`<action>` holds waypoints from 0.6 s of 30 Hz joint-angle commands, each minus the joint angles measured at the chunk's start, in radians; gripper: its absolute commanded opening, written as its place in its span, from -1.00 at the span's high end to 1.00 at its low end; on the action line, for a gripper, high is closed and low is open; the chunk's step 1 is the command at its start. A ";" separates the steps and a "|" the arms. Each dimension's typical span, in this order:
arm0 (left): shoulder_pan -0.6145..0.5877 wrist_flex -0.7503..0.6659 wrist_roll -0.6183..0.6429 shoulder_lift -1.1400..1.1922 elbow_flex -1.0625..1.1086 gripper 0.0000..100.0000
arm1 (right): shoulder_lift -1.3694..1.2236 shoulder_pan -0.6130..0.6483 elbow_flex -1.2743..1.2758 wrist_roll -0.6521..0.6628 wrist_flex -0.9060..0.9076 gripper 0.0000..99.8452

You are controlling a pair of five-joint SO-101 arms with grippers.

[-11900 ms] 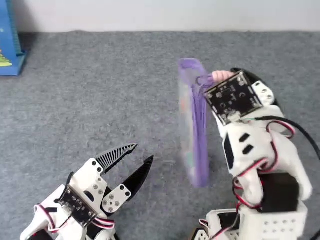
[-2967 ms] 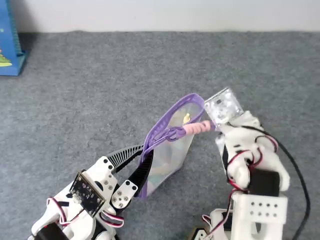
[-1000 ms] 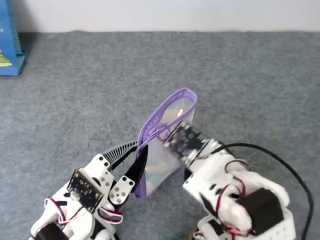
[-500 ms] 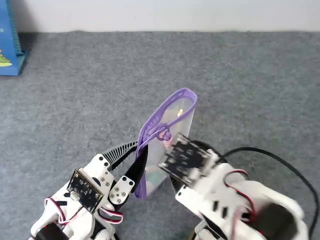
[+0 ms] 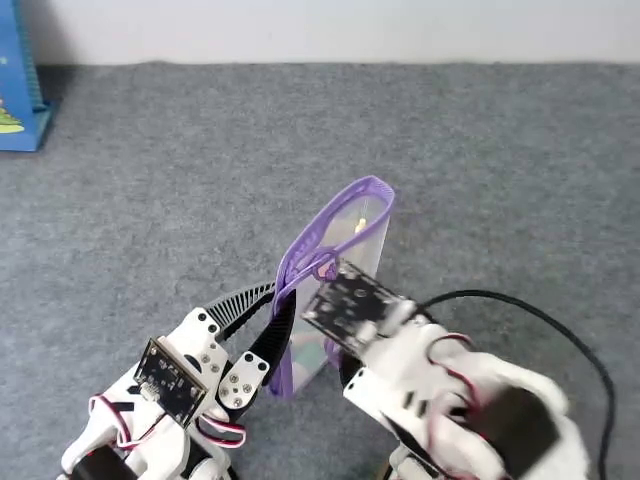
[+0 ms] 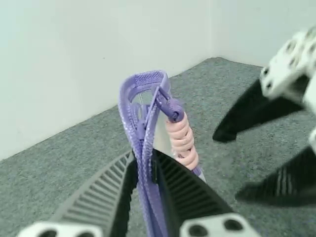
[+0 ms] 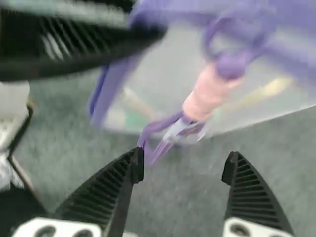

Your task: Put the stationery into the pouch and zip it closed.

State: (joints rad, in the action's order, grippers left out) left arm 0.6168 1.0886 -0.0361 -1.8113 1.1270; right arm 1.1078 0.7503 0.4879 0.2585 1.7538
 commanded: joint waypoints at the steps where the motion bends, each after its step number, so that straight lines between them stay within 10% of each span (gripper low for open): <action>1: -0.012 -0.009 -0.017 -0.014 -0.038 0.98 | -0.007 -0.001 0.083 -0.009 0.015 0.49; 10: -0.011 -0.009 -0.017 -0.014 -0.038 0.98 | -0.016 -0.174 0.222 0.081 -0.128 0.49; 18: -0.012 -0.009 -0.017 -0.014 -0.038 0.98 | -0.007 -0.038 0.227 0.071 -0.128 0.49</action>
State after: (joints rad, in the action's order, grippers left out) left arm 0.6168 1.0886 -0.0361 -1.8113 1.1270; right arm 1.0909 0.6628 0.7181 0.3291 1.6341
